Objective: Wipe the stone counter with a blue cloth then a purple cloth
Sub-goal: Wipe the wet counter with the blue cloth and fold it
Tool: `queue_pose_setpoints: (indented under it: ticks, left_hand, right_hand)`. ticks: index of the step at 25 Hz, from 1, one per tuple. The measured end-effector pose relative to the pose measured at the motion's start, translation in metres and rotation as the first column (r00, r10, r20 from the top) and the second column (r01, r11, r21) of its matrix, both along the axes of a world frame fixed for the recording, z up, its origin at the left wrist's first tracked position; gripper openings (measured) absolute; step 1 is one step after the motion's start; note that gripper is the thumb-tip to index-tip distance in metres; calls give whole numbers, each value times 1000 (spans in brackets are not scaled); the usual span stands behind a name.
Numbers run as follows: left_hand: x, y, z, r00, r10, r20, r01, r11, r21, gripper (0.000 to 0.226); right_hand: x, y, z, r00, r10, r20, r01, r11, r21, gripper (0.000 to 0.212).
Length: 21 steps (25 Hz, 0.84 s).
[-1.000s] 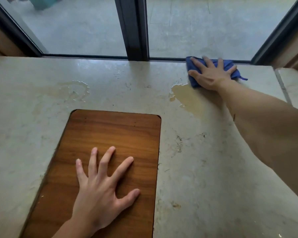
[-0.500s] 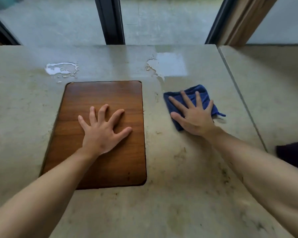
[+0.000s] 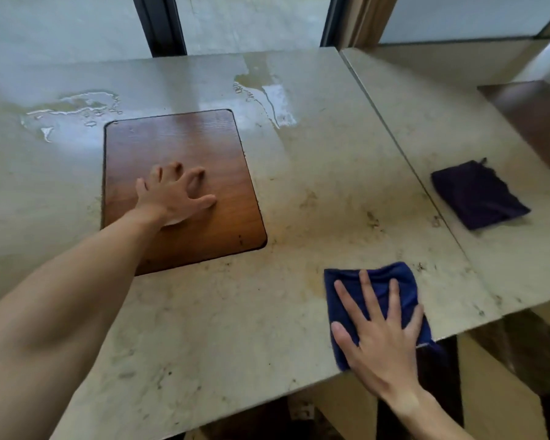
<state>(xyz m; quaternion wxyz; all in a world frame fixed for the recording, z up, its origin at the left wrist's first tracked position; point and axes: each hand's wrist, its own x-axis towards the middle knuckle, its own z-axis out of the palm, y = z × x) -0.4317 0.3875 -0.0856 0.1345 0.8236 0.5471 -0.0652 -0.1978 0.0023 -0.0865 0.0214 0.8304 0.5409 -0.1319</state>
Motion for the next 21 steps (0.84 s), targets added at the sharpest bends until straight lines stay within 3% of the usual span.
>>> queue_pose_setpoints:
  ticks: [4, 9, 12, 15, 21]
  left_hand:
    - [-2, 8, 1, 998, -64, 29, 61, 993, 99, 73]
    - [-11, 11, -4, 984, -160, 81, 146, 976, 159, 78]
    - [-13, 4, -10, 984, -150, 96, 131, 974, 184, 78]
    - [-12, 2, -9, 988, -143, 56, 130, 973, 191, 77]
    - [-8, 2, -4, 985, -160, 59, 146, 971, 191, 73]
  right_hand:
    - [-47, -3, -4, 997, 46, 54, -45, 999, -26, 68]
    - [-16, 100, -8, 999, 18, 27, -19, 999, 38, 65]
    - [12, 189, -8, 999, 49, 22, -49, 999, 20, 64]
    - [42, 296, -6, 994, 74, 81, -82, 991, 106, 64]
    - [98, 533, -3, 990, 142, 10, -143, 989, 34, 61]
